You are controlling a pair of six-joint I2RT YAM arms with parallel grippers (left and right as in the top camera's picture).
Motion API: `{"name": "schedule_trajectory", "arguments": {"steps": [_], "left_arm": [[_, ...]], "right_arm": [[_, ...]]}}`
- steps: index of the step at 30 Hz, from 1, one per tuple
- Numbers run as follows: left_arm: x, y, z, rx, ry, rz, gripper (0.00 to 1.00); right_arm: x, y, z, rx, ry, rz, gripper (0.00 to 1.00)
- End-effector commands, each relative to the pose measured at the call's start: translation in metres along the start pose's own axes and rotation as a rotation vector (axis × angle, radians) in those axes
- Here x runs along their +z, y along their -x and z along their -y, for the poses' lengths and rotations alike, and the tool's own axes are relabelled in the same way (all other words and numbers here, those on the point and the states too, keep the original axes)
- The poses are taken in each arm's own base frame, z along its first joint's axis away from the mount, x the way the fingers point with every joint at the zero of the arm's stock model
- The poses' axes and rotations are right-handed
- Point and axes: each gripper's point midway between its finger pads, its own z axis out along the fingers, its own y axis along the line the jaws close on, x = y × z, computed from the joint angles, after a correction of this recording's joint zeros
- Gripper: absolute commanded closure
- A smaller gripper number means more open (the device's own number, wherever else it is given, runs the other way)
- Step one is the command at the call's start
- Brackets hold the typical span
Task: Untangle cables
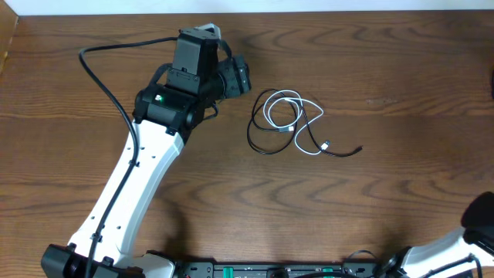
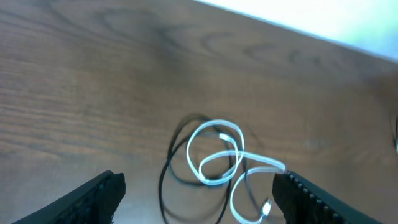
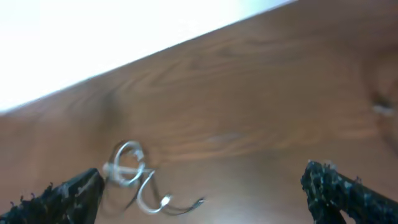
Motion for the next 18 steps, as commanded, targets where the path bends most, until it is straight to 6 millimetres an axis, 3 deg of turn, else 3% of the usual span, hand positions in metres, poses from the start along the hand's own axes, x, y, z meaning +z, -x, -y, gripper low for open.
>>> {"name": "schedule_trajectory", "arguments": {"steps": [1,7,13,18], "left_arm": [[0.005,-0.004,-0.006,0.076,-0.043,-0.061,0.19],[0.014,-0.014,-0.026,0.189,-0.104,-0.155,0.18],[0.015,-0.023,-0.035,0.213,-0.221,-0.23,0.18],[0.023,-0.029,-0.035,0.202,-0.234,-0.259,0.18]], "right_arm": [[0.017,-0.007,-0.052,-0.171,0.14,-0.041,0.01],[0.054,-0.032,-0.118,-0.349,0.235,-0.147,0.01],[0.101,-0.05,-0.144,-0.539,0.098,-0.22,0.01],[0.158,-0.071,-0.167,-0.64,0.101,-0.257,0.01]]}}
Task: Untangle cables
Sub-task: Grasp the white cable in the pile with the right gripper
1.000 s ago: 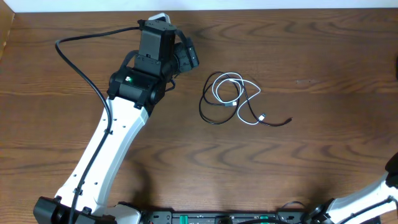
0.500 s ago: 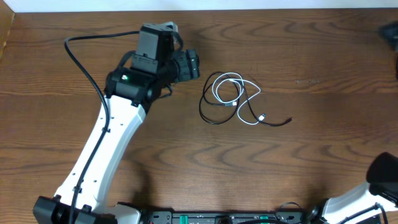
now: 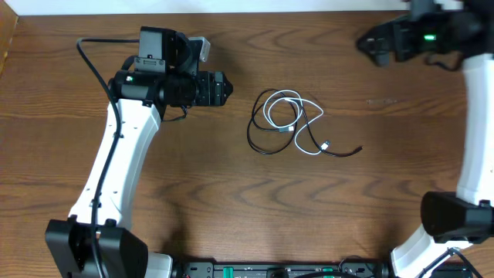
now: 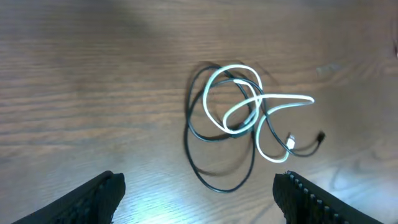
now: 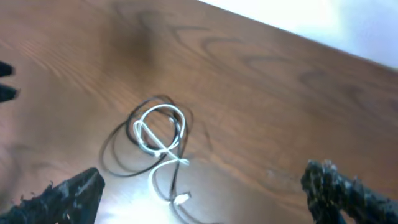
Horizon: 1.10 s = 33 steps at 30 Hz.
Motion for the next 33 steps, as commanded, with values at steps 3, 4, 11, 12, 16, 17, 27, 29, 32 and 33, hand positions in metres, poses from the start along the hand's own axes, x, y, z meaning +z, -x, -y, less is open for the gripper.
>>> {"name": "schedule_trajectory", "arguments": {"steps": [3,4,11,12,16,17,27,29,32,33], "left_arm": [[0.009,-0.001,0.01,0.041,-0.064,-0.027,0.18],[0.011,-0.002,0.009,0.033,-0.064,-0.031,0.18],[0.013,-0.002,0.008,0.031,-0.063,-0.036,0.18],[0.013,-0.002,0.008,0.03,-0.063,-0.036,0.18],[0.013,-0.002,0.008,0.03,-0.063,-0.037,0.18],[0.013,-0.002,0.008,0.03,-0.063,-0.037,0.18],[0.013,-0.002,0.008,0.03,-0.063,-0.037,0.18],[0.013,-0.002,0.008,0.031,-0.063,-0.037,0.18],[0.013,-0.002,0.008,0.031,-0.063,-0.036,0.18],[0.013,-0.002,0.008,0.032,-0.062,-0.036,0.17]], "right_arm": [[0.074,-0.021,-0.002,-0.052,-0.01,-0.111,0.01],[0.085,-0.023,-0.003,-0.057,-0.002,-0.119,0.01],[0.165,-0.062,-0.02,-0.149,0.143,-0.253,0.1],[0.172,-0.068,-0.025,-0.161,0.188,-0.265,0.11],[0.189,-0.092,-0.048,-0.185,0.378,-0.307,0.15],[0.189,-0.097,-0.053,-0.19,0.421,-0.316,0.16],[0.208,-0.134,-0.08,-0.176,0.638,-0.386,0.22],[0.218,-0.141,-0.08,-0.173,0.643,-0.406,0.27],[0.227,-0.144,-0.081,-0.168,0.641,-0.412,0.37],[0.229,-0.143,-0.08,-0.159,0.628,-0.414,0.42]]}}
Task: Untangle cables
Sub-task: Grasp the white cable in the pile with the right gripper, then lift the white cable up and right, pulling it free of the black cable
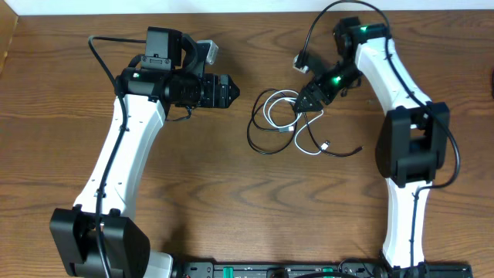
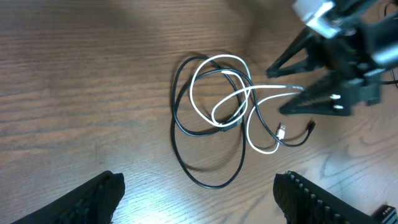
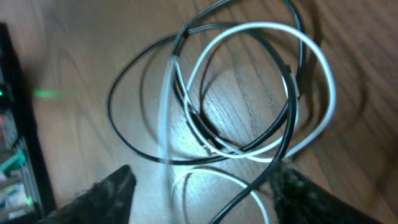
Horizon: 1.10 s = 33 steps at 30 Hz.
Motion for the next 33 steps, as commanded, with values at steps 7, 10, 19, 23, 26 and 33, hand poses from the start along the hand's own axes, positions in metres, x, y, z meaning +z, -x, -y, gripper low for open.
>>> {"name": "schedule_trajectory", "arguments": {"steps": [7,10,19,23,26,33], "left_arm": [[0.001,0.006,0.003,0.029,-0.013,0.011,0.17],[0.001,0.005,0.003,0.028,-0.013,0.01,0.17],[0.001,0.005,0.002,0.027,-0.013,0.009,0.17],[0.001,0.005,0.002,0.028,-0.013,0.009,0.17],[0.001,0.005,0.002,0.028,-0.013,0.009,0.17],[0.001,0.005,0.002,0.028,-0.013,0.009,0.17]], "right_arm": [[-0.011,0.026,0.005,0.102,-0.07,0.044,0.99],[-0.036,0.044,0.0,0.127,-0.112,0.09,0.99],[-0.153,0.108,-0.058,0.051,-0.302,0.336,0.99],[-0.204,0.122,-0.094,0.001,-0.385,0.453,0.99],[-0.239,0.125,-0.119,-0.007,-0.454,0.534,0.99],[-0.321,0.119,-0.146,0.085,-0.708,0.736,0.99]]}}
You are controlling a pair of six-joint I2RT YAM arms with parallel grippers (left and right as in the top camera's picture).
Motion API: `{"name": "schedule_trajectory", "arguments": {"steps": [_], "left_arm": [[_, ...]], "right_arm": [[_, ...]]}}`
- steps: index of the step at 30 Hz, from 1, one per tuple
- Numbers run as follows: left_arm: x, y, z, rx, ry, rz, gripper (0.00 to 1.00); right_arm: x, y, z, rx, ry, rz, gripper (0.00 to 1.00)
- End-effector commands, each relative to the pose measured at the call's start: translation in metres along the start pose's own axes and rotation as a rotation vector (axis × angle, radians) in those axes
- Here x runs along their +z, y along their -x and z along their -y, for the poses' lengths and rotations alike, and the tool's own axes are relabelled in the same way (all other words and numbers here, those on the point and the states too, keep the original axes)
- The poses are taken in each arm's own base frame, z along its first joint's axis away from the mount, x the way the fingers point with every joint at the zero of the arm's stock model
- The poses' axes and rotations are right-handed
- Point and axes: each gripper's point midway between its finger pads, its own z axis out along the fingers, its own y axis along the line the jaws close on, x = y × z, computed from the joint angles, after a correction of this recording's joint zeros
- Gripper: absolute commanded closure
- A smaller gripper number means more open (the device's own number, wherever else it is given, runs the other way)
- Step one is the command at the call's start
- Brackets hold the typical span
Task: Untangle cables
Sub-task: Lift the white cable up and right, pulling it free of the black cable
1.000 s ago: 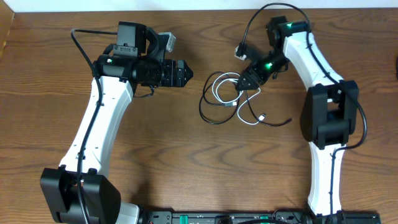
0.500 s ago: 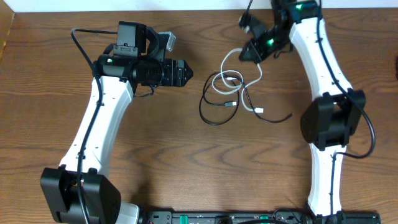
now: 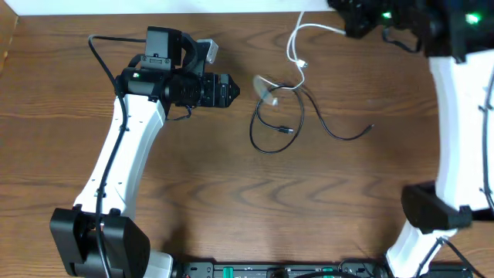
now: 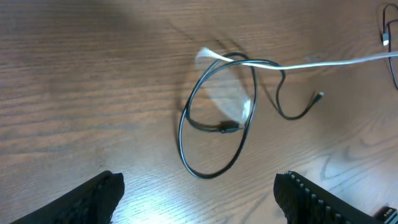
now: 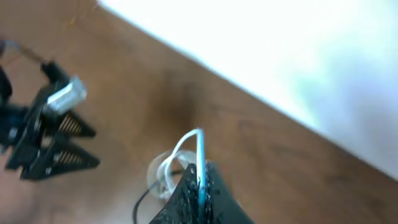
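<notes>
The white cable point(image 3: 293, 42) hangs stretched from my right gripper point(image 3: 351, 19), which is shut on it high over the table's far edge. Its lower part is blurred and still meets the black cable point(image 3: 262, 148). That black cable lies in a loop on the wood with one end trailing right. The right wrist view shows the white cable point(image 5: 198, 149) pinched between shut fingers point(image 5: 186, 193). My left gripper point(image 3: 229, 90) is open, left of the cables. From the left wrist, the black loop point(image 4: 181, 143) lies ahead and the white cable point(image 4: 323, 62) runs off right.
The brown wooden table point(image 3: 231, 208) ends at a white strip along its far edge point(image 3: 231, 6). The left arm's grey cable point(image 3: 104, 85) loops over the table's left part. My left gripper's fingers point(image 5: 50, 143) show at the left of the right wrist view.
My right gripper was open down at the tangle; now it is shut on the white cable and raised toward the far edge. The white cable is pulled upward and the black loop has shifted. Left arm unmoved.
At first both cables lay tangled mid-table, my left gripper was near them and the right arm was low at the front right. Then the right arm was at the far right. Then its open gripper was at the tangle. Now it holds the white cable aloft.
</notes>
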Motion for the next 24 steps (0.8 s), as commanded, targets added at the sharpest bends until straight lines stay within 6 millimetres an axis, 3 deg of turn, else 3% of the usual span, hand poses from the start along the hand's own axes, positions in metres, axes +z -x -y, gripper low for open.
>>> {"name": "schedule_trajectory", "arguments": {"steps": [1,4,9,16,24], "left_arm": [[0.001,0.003,0.002,0.024,-0.012,0.001,0.17],[0.001,0.003,0.002,0.024,-0.012,0.001,0.17],[0.001,0.003,0.002,0.023,-0.012,0.001,0.17],[0.002,0.001,0.004,0.024,-0.015,-0.005,0.17],[0.031,-0.024,0.024,0.076,-0.033,-0.066,0.17]], "right_arm": [[-0.028,0.012,0.027,0.114,-0.21,0.054,0.99],[-0.045,0.023,0.032,0.131,-0.27,0.107,0.99],[-0.049,0.036,0.031,0.129,-0.272,0.161,0.99],[-0.071,0.073,0.029,0.15,-0.274,0.326,0.99],[-0.099,0.096,0.048,0.204,-0.346,0.459,0.99]]}}
